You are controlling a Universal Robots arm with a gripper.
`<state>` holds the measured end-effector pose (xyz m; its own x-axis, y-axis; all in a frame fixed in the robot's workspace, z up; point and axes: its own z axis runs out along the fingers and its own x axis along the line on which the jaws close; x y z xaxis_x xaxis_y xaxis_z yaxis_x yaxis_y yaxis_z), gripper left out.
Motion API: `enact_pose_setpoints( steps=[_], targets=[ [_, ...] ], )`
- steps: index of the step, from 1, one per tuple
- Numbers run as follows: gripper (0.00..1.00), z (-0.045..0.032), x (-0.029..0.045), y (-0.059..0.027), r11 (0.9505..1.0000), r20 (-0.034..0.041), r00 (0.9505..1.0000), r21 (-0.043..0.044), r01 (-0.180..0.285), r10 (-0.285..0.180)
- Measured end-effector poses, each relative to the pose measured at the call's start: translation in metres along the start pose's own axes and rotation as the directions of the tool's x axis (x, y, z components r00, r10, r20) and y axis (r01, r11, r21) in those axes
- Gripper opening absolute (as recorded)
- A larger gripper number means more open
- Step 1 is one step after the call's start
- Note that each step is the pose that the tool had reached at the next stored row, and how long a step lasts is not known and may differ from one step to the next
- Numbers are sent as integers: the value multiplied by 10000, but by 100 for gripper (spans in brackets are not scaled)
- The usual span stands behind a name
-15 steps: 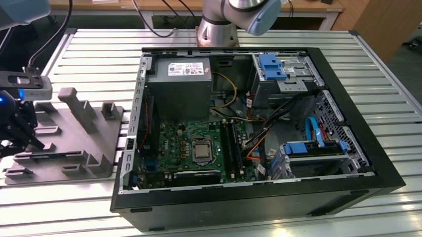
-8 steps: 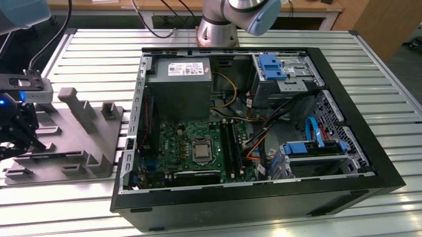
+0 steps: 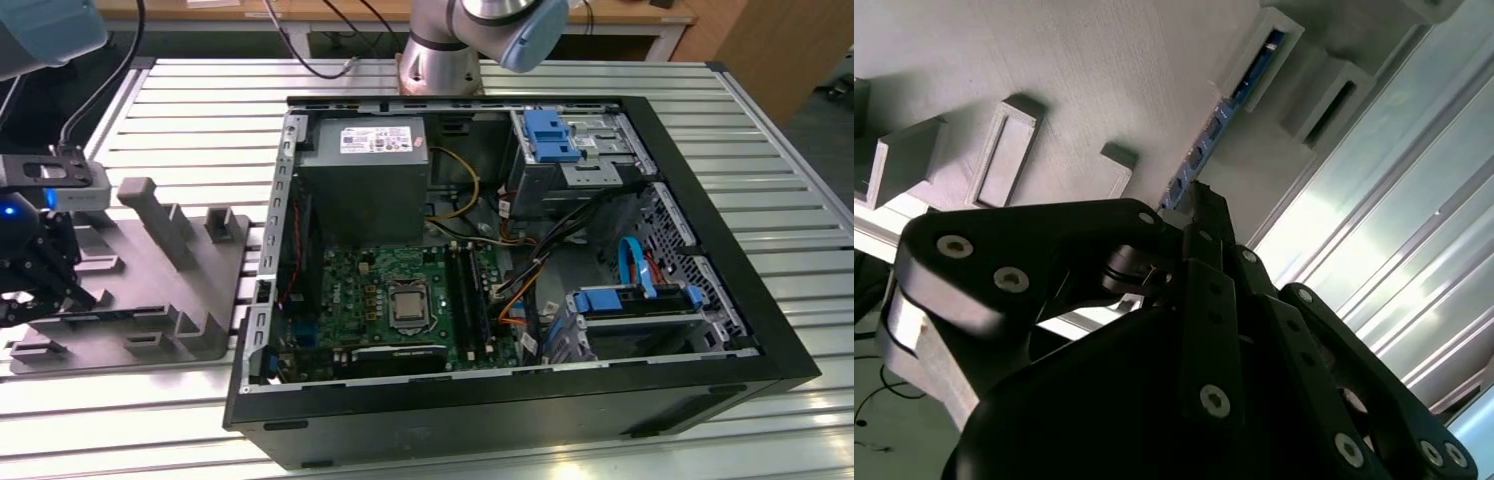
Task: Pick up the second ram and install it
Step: 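Pick up the second ram and move it above second insertion slot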
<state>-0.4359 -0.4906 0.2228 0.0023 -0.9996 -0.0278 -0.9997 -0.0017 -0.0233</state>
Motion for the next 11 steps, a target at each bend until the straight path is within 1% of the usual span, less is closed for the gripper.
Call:
enact_pose_setpoints(
  steps=[3,11],
  targets=[
    [10,15,1,4,9999,3,9999,-3,110,-110],
    [10,62,-27,38,10000,2,10000,1,54,-54]
  ],
)
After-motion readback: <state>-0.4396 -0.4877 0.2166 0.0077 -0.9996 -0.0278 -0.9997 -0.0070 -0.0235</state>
